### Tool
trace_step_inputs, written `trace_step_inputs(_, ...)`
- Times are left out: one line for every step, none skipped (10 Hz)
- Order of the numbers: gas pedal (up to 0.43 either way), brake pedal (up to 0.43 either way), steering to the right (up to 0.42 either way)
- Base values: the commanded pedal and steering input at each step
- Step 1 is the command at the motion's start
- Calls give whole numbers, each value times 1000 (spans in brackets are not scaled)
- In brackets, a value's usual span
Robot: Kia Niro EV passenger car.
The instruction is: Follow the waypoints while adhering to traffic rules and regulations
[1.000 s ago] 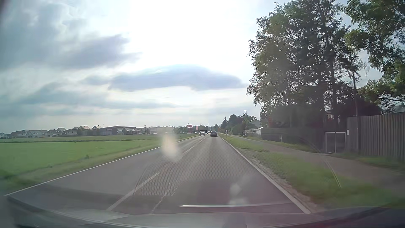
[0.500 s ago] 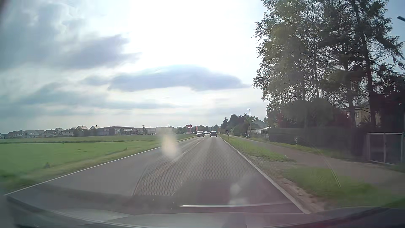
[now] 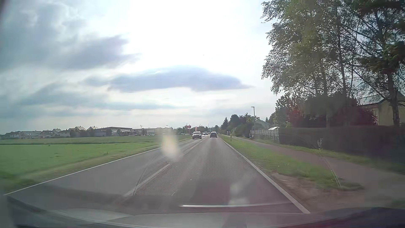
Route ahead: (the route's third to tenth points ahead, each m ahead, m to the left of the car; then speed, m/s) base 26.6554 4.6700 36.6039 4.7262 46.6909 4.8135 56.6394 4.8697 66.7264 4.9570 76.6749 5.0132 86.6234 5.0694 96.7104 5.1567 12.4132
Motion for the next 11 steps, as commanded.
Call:
trace_step_inputs(177,0,0)
trace_step_inputs(177,0,0)
trace_step_inputs(177,0,0)
trace_step_inputs(177,0,0)
trace_step_inputs(177,0,0)
trace_step_inputs(177,0,-1)
trace_step_inputs(177,0,-1)
trace_step_inputs(177,0,-1)
trace_step_inputs(177,0,-1)
trace_step_inputs(177,0,0)
trace_step_inputs(177,0,0)
